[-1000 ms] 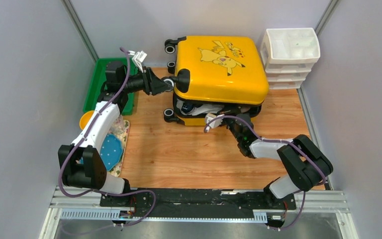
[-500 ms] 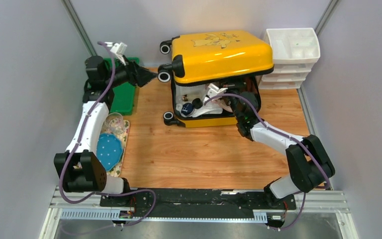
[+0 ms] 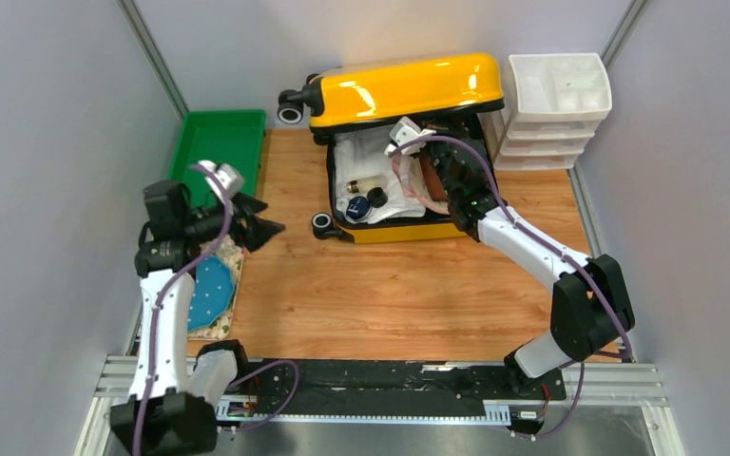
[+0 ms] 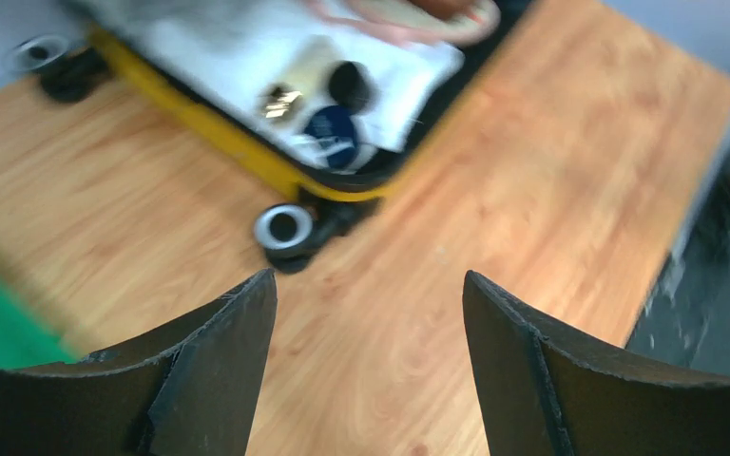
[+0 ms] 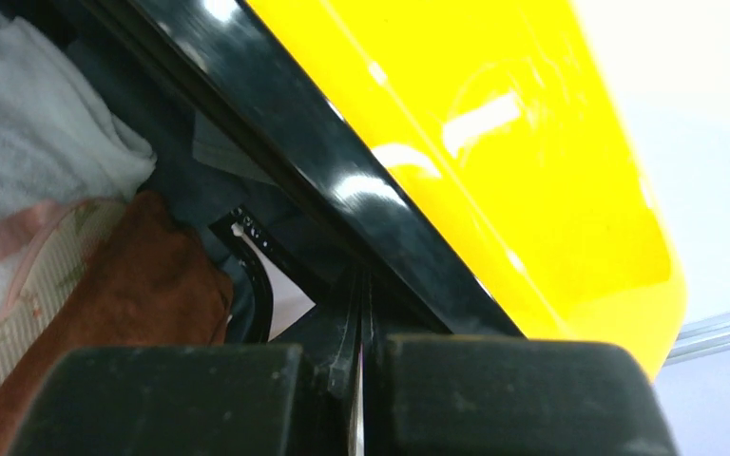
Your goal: Open, take out, and arrange the luggage
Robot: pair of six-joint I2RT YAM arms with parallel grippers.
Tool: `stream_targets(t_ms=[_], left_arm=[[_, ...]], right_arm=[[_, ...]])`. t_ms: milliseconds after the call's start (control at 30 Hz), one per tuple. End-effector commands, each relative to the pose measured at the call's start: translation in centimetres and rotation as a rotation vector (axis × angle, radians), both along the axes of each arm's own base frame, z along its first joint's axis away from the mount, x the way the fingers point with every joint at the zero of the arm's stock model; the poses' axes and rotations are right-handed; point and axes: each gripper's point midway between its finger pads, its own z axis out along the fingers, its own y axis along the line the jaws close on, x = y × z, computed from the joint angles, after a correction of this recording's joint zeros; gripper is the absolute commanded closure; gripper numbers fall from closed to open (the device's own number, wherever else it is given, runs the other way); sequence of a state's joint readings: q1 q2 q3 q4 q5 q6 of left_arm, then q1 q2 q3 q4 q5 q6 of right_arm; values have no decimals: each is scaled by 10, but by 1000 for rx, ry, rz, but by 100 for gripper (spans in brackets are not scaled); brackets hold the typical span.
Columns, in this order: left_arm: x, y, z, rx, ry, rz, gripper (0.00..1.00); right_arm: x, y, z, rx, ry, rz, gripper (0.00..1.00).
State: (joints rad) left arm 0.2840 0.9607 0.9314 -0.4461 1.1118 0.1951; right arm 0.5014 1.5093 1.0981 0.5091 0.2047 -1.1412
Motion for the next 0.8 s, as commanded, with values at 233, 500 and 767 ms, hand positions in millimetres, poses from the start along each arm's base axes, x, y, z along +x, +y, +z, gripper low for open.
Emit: stream_targets(t_ms=[233,500,767], left_arm=[[-47,-126,-102,487,-167,-618,20],[23,-197,-99,553,-273,-693,17],[76,-234,-118,534,-279,-686,17]], right_arm=[[26,8,66,174,-70,-3,99],[39,9,68,150,-58,-22,99],[57,3,67,170,-27,-77,98]])
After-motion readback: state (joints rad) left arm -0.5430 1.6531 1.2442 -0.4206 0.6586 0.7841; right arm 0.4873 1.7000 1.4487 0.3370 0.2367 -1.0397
